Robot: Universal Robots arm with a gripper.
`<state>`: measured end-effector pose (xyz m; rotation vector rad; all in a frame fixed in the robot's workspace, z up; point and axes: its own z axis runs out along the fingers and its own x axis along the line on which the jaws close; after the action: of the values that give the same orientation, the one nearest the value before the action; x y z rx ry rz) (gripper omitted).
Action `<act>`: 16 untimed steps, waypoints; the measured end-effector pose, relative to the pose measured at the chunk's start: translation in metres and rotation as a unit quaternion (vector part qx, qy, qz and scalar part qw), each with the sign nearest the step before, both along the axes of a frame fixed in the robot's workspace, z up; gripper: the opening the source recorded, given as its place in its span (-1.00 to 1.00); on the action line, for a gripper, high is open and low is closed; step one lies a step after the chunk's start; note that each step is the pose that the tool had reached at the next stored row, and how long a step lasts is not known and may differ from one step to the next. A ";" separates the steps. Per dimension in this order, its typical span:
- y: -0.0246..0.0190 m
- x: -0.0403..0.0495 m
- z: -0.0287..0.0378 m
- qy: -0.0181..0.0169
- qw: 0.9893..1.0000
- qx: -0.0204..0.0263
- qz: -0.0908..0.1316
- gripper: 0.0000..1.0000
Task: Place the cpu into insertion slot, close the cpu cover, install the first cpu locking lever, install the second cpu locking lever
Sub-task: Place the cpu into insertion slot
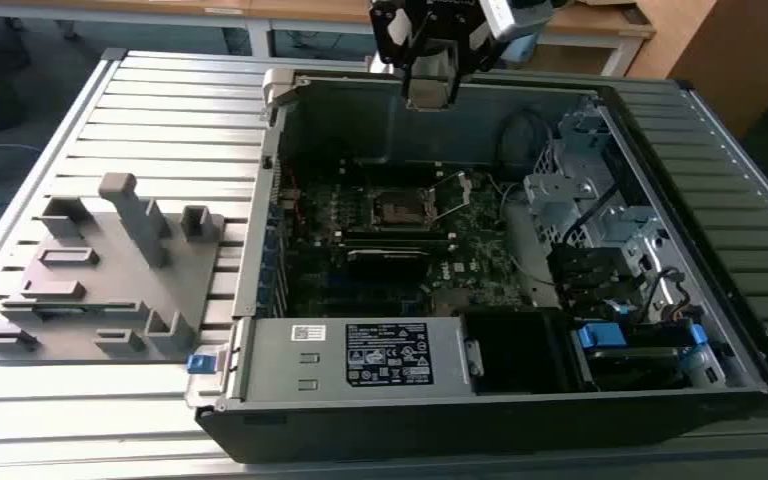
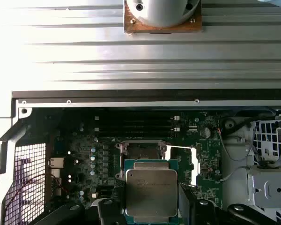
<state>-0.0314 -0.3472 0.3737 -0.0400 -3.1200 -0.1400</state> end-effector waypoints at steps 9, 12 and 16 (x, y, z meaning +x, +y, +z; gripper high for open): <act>0.0000 0.0000 -0.0007 0.000 1.000 0.000 0.000 0.08; 0.0000 0.0000 -0.0018 0.000 1.000 0.000 0.000 0.08; 0.0000 0.0000 -0.0034 0.000 1.000 0.000 0.000 0.08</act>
<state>-0.0314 -0.3472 0.3703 -0.0400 -3.1201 -0.1403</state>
